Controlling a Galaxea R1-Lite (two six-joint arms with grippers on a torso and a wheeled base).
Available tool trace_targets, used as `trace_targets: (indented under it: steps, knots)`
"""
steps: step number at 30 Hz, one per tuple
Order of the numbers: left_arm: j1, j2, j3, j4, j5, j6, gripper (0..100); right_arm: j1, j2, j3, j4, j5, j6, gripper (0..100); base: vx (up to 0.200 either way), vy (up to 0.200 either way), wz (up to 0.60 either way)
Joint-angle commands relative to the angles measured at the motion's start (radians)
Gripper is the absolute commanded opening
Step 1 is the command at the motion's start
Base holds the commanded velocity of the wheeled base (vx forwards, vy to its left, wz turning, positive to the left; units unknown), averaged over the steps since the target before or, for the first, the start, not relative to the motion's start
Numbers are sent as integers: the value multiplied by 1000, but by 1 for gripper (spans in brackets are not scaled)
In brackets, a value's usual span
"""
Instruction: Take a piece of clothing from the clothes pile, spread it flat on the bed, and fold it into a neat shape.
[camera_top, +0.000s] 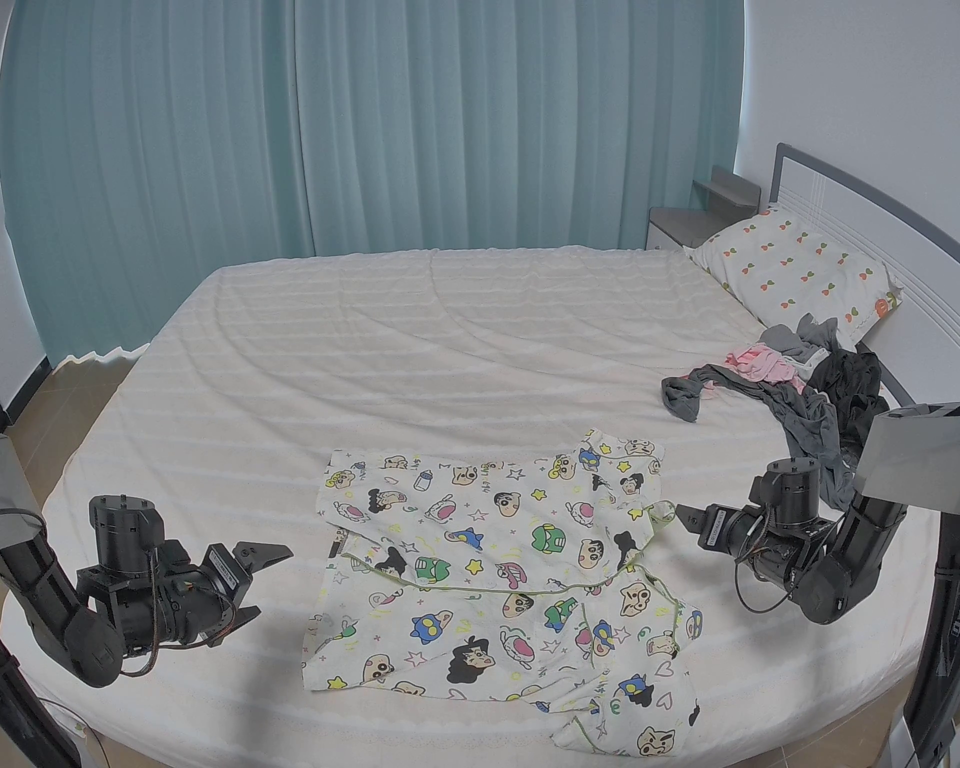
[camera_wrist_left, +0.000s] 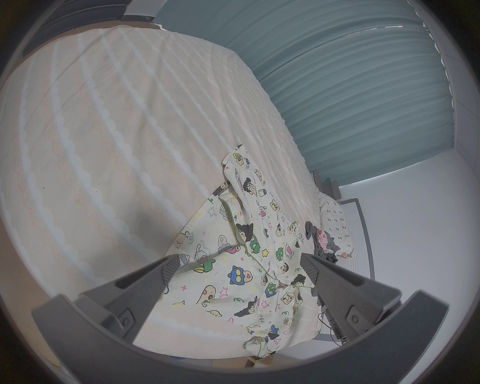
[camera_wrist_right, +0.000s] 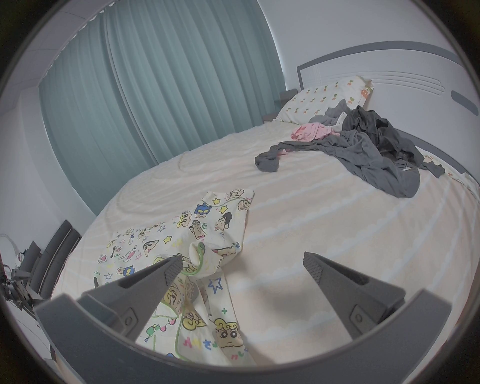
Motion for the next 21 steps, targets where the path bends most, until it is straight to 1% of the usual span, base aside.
trace_targets:
  steps: [1, 3, 4, 6, 12, 14, 15, 17, 19, 20, 21]
  knots:
    - [0, -3, 0, 0, 0, 0, 100, -10, -25, 84, -19, 3, -23, 100, 0, 0, 0]
    - [0, -3, 0, 0, 0, 0, 100, -13, -21, 97, -19, 3, -31, 100, 0, 0, 0]
    - [0, -3, 1, 0, 0, 0, 100, -18, 8, 121, -20, 18, -49, 100, 0, 0, 0]
    - [0, -3, 1, 0, 0, 0, 100, -18, 42, 132, -25, 23, -74, 100, 0, 0, 0]
    - [0, -1, 0, 0, 0, 0, 100, -2, 148, 98, -71, 24, -132, 100, 0, 0, 0]
    - [0, 0, 1, 0, 0, 0, 100, 21, 185, 69, -77, 26, -154, 100, 0, 0, 0]
    - [0, 0, 0, 0, 0, 0, 100, 24, 191, 65, -77, 26, -155, 100, 0, 0, 0]
    - [0, 3, 1, 0, 0, 0, 100, 59, 222, 42, -85, 30, -155, 100, 0, 0, 0]
    - [0, 3, 1, 0, 0, 0, 100, 93, 222, 49, -96, 32, -155, 100, 0, 0, 0]
    - [0, 3, 1, 0, 0, 0, 100, 93, 222, 49, -96, 32, -155, 100, 0, 0, 0]
    - [0, 3, 1, 0, 0, 0, 100, 119, 220, 58, -99, 32, -154, 100, 0, 0, 0]
